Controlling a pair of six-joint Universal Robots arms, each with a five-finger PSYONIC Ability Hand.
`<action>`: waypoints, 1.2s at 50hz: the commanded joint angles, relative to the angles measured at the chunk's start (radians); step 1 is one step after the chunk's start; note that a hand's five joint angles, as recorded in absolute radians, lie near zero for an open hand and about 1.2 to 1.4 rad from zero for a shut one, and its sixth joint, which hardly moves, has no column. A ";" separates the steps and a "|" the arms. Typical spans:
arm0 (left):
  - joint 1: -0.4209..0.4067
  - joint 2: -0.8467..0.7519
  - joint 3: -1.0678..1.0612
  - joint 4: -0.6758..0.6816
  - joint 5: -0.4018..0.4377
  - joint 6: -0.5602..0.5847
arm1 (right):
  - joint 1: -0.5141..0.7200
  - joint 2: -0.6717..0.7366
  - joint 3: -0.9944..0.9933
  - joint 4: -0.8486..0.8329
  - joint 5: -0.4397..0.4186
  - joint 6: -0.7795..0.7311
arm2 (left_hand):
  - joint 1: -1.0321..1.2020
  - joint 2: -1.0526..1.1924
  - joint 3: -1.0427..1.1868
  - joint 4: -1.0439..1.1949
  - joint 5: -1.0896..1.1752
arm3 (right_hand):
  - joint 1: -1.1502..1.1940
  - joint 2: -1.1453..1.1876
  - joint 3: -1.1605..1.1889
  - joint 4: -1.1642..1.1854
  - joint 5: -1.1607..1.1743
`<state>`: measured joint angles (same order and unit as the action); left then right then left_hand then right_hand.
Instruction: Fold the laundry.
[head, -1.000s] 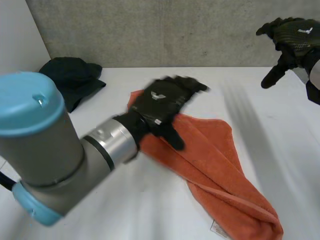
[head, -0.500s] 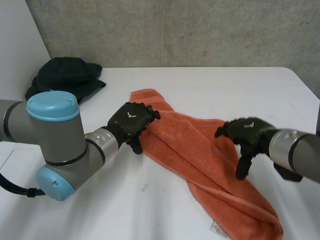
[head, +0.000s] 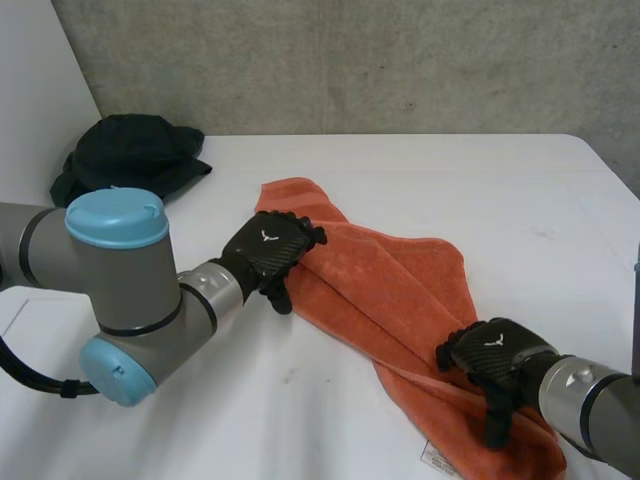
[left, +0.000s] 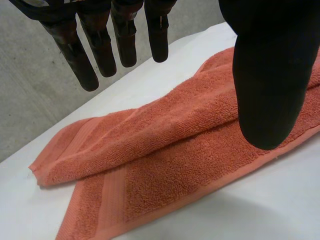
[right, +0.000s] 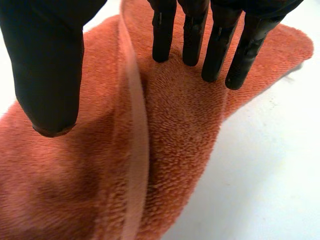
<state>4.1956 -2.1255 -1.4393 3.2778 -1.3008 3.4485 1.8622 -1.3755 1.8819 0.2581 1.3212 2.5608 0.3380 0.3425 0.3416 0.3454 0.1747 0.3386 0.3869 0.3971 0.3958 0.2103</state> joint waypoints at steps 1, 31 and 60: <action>0.001 -0.001 -0.006 -0.001 0.000 -0.026 | 0.000 0.050 0.014 -0.114 0.061 0.002 | 0.063 0.059 0.060 0.056 0.052 | 0.204 0.156 0.146 0.147 0.158; -0.017 -0.005 -0.001 -0.004 -0.041 -0.109 | 0.109 -0.091 -0.303 -0.094 0.088 0.140 | 0.005 0.000 0.001 -0.003 -0.007 | 1.058 1.009 0.999 1.000 1.011; -0.042 -0.019 -0.001 -0.053 -0.051 -0.098 | 0.015 -0.004 0.092 -0.166 0.030 0.050 | 0.075 0.071 0.072 0.068 0.064 | 0.222 0.173 0.163 0.164 0.175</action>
<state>4.1586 -2.1385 -1.4416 3.2572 -1.3520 3.3450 1.8923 -1.4220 1.9400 0.1519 1.3524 2.5997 0.3386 0.3414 0.3350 0.3418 0.1723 0.3677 0.4186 0.4161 0.4135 0.2423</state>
